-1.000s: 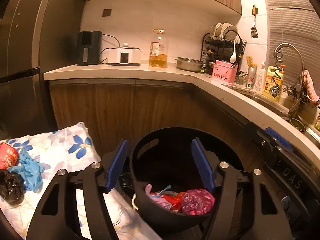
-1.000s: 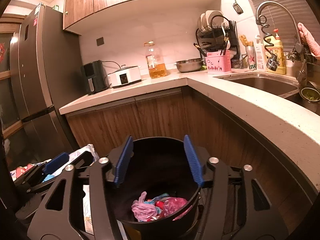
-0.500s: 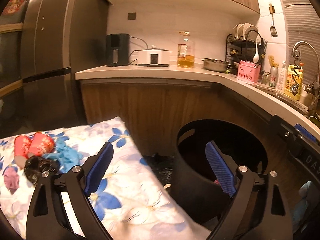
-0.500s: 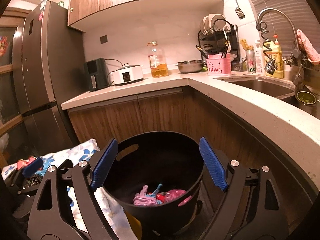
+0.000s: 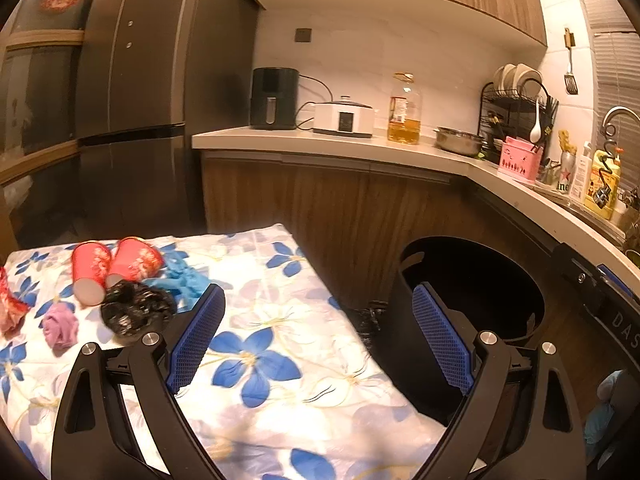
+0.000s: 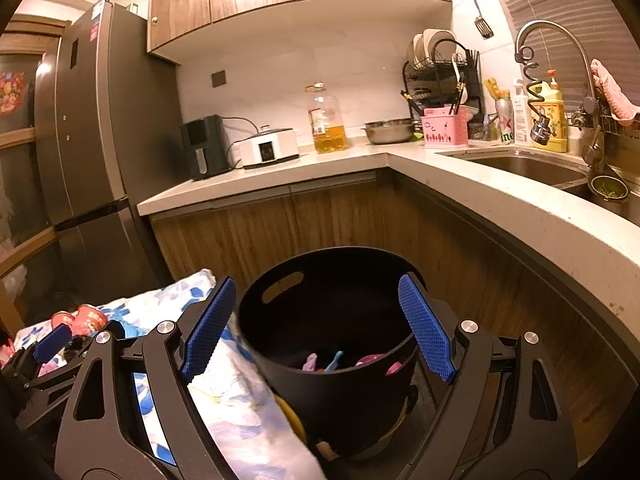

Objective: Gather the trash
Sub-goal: 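Move both open tools back over the trash on the table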

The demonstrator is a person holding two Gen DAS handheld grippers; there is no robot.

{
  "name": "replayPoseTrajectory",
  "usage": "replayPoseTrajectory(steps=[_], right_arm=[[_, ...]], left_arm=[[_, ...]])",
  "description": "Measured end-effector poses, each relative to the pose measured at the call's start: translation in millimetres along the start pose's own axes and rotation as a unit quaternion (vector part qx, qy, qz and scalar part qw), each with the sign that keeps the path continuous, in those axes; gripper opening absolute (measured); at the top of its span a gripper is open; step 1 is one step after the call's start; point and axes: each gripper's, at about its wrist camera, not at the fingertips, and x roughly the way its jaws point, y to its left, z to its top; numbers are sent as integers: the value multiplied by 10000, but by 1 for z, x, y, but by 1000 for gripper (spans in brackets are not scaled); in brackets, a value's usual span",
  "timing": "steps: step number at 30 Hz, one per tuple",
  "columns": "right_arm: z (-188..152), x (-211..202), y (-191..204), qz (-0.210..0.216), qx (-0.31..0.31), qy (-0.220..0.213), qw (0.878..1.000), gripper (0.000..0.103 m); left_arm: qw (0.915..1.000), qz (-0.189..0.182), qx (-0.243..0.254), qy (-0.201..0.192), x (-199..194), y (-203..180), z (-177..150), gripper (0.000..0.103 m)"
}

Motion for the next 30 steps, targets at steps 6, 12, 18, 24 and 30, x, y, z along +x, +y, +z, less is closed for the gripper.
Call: replayPoseTrajectory(steps=[6,12,18,24,30], right_arm=[[-8,-9,20,136,-77,10,9999,83],[-22,-11,50,382,-205,129,9990,83],[-38,-7,92,736,-376,262,9962,83],[-54,0,138,1101,-585,391,9914,83],[-75,11,189,1504,-812,538,9838,83]], left_arm=[[9997,198,-132,-56,-15,23,-5,91],[9982,518,-299,-87,-28,58,-13,91],[9942,924,-536,-99,-38,103,-21,91],[9863,1438,-806,-25,-45,158,-34,91],[9770,1839,-1075,35,-51,206,-44,91]])
